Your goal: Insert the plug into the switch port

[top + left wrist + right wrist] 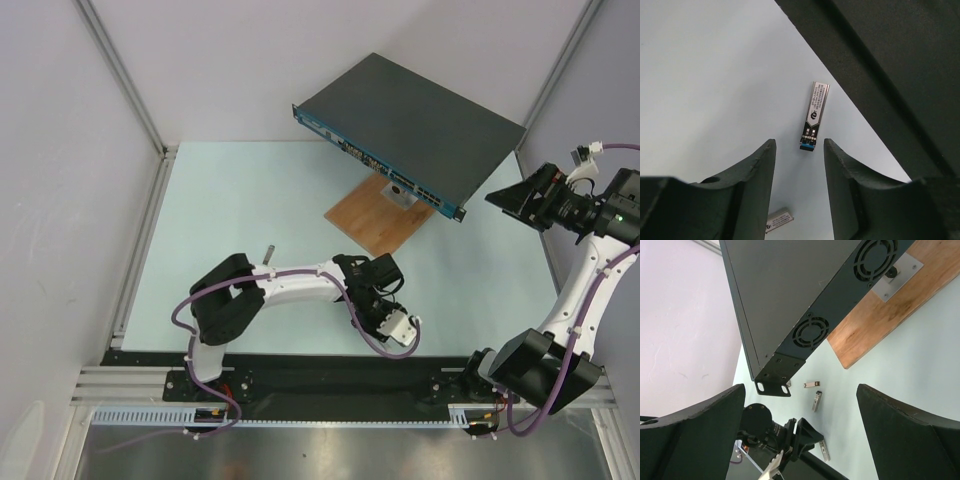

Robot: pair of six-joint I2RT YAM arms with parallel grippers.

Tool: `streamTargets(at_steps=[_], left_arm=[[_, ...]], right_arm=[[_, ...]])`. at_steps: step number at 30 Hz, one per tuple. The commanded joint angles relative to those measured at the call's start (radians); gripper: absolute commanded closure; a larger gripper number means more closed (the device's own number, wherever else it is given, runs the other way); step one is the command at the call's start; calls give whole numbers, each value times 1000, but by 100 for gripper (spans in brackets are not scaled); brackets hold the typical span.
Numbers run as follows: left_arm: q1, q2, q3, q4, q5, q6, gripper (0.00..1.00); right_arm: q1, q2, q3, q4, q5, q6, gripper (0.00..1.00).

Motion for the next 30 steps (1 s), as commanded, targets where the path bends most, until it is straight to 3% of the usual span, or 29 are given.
streamTargets(at_steps=[1,5,17,26,27,30], left_arm=[[-10,16,23,-7,39,54,52],[-10,23,-6,22,36,51,53],[-10,16,-62,70,-4,69,69],[8,-42,-80,59,-10,30,91],[14,-59,-78,53,-7,17,98],[45,-143,-69,12,-10,-61,100]], right_arm=[[-6,-6,33,-11,-30,-36,0],[-7,-4,32,-14,-30,-42,0],[-10,-6,9,16,-40,-21,0],[-10,-7,1,45,-41,7,2],[-9,-9,-3,67,-41,13,2],[2,-9,-5,111,-43,66,4]])
